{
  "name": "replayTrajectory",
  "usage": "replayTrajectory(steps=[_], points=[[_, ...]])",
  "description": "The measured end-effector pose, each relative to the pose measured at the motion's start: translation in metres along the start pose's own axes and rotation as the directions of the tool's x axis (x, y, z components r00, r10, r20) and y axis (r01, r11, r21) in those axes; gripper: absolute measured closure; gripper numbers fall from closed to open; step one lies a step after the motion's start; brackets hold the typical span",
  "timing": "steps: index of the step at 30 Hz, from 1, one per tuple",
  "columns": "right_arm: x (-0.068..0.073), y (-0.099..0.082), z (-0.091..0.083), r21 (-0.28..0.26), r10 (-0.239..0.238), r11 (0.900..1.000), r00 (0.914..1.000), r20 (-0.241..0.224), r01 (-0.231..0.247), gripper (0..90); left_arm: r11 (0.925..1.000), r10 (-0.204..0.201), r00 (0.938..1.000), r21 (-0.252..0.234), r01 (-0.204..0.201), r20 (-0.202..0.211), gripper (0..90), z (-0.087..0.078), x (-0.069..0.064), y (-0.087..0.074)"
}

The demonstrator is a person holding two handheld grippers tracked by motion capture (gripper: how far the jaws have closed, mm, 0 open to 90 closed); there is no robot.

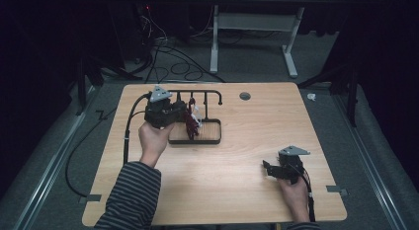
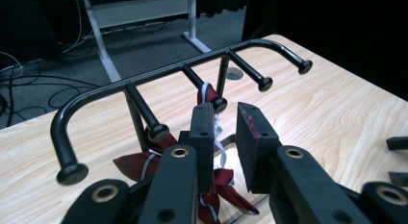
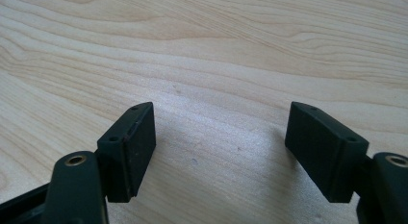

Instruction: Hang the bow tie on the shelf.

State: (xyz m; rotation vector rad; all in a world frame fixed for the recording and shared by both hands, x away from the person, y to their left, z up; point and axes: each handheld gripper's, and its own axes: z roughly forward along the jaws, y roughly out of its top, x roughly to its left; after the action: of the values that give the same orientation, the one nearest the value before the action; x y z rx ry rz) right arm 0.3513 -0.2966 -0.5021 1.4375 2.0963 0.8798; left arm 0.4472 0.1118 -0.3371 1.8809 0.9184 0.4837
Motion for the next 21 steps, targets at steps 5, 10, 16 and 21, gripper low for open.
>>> replayTrajectory(steps=[5, 10, 16, 21], points=[[0.000, 0.000, 0.000, 0.000, 0.000, 1.0000, 1.0000, 0.000, 0.000, 27.3, 1.0000, 0.009, 1.0000, 0.004, -0.009, 0.004, 76.6, -0.008, -0.001, -0.004], [0.000, 0.000, 0.000, 0.000, 0.000, 1.0000, 1.0000, 0.000, 0.000, 27.3, 0.9999, 0.016, 0.9999, 0.005, -0.016, 0.006, 76.1, -0.014, -0.002, -0.007], [0.000, 0.000, 0.000, 0.000, 0.000, 1.0000, 1.0000, 0.000, 0.000, 27.3, 0.9998, 0.013, 0.9999, 0.012, -0.013, 0.004, 74.4, -0.018, 0.000, -0.014], [0.000, 0.000, 0.000, 0.000, 0.000, 1.0000, 1.0000, 0.001, 0.000, 27.3, 0.9998, 0.007, 1.0000, 0.017, -0.007, 0.001, 74.1, -0.023, 0.002, -0.020]])
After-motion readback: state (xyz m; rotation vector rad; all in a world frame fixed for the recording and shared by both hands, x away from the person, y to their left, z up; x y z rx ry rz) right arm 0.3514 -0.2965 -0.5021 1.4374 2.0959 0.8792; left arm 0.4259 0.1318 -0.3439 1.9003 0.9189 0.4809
